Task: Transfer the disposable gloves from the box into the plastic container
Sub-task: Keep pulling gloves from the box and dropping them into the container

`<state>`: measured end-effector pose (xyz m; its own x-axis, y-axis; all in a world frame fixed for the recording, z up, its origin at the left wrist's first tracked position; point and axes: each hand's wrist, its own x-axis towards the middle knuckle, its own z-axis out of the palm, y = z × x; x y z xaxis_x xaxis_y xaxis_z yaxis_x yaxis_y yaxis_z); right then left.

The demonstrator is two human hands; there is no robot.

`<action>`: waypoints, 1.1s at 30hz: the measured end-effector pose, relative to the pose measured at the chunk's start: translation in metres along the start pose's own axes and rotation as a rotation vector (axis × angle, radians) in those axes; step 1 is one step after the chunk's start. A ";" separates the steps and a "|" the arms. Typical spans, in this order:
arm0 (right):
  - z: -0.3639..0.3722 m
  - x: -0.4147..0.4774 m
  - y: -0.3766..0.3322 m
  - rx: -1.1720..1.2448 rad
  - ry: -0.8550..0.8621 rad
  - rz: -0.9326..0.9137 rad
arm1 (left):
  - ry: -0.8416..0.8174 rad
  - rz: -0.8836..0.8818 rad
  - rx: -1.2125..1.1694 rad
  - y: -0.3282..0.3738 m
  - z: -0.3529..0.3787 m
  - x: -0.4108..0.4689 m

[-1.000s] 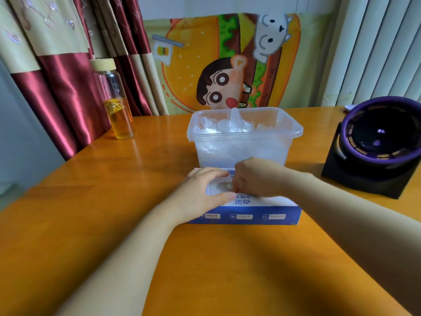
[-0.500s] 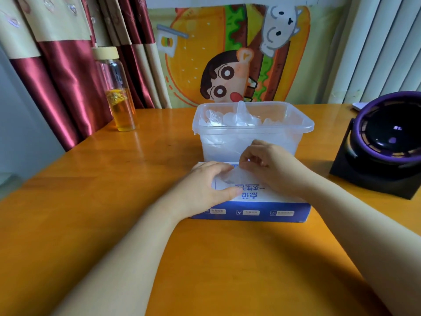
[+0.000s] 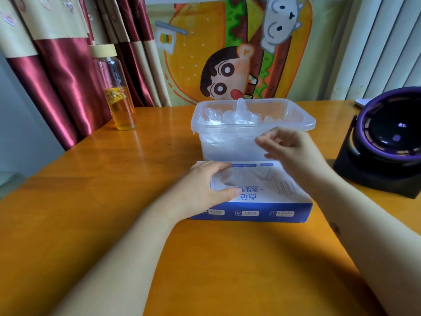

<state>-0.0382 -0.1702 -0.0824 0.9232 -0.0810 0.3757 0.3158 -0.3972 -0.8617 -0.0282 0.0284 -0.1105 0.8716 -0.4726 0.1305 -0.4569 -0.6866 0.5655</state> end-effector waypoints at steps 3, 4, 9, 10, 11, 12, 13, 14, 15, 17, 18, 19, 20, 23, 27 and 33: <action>-0.007 -0.004 -0.003 -0.185 -0.064 0.003 | -0.003 -0.019 -0.020 0.000 0.000 -0.002; -0.003 -0.007 -0.004 -0.327 -0.160 0.021 | -0.005 -0.020 -0.030 0.001 -0.001 -0.002; 0.018 -0.012 -0.006 -0.489 -0.280 -0.057 | 0.008 -0.028 -0.069 0.001 -0.001 -0.005; 0.016 -0.012 -0.007 -0.395 -0.264 -0.056 | 0.012 -0.024 -0.068 0.001 -0.001 -0.005; 0.014 -0.013 -0.008 -0.309 -0.259 -0.055 | 0.016 -0.023 -0.068 0.001 -0.001 -0.004; 0.014 -0.015 -0.011 -0.248 -0.259 -0.064 | 0.020 -0.025 -0.075 0.000 0.000 -0.004; 0.015 -0.018 -0.012 -0.223 -0.266 -0.091 | 0.021 -0.030 -0.083 0.000 0.000 -0.003; 0.018 -0.020 -0.014 -0.236 -0.271 -0.130 | 0.016 -0.036 -0.091 -0.002 0.000 -0.002; 0.021 -0.023 -0.016 -0.274 -0.278 -0.171 | 0.008 -0.036 -0.099 -0.003 0.001 -0.001; 0.023 -0.024 -0.019 -0.349 -0.290 -0.242 | -0.012 -0.040 -0.112 -0.005 0.003 0.000; 0.020 -0.022 -0.022 -0.338 -0.293 -0.250 | -0.014 -0.043 -0.110 -0.005 0.003 0.000; 0.015 -0.020 -0.025 -0.292 -0.286 -0.225 | -0.014 -0.045 -0.101 -0.005 0.002 -0.001; 0.008 -0.017 -0.025 -0.259 -0.274 -0.184 | -0.013 -0.046 -0.092 -0.004 0.002 -0.001; -0.004 -0.011 -0.017 -0.439 -0.304 -0.057 | 0.000 -0.028 -0.084 -0.002 0.001 -0.004; 0.008 -0.016 -0.008 -0.652 -0.425 -0.045 | -0.011 -0.026 -0.075 -0.001 0.001 -0.004; 0.025 -0.023 -0.019 -0.339 -0.186 -0.181 | 0.006 -0.024 -0.120 -0.001 0.001 -0.005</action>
<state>-0.0599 -0.1381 -0.0829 0.8932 0.1713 0.4157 0.4149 -0.6703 -0.6153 -0.0321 0.0306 -0.1122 0.8831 -0.4536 0.1204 -0.4119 -0.6261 0.6621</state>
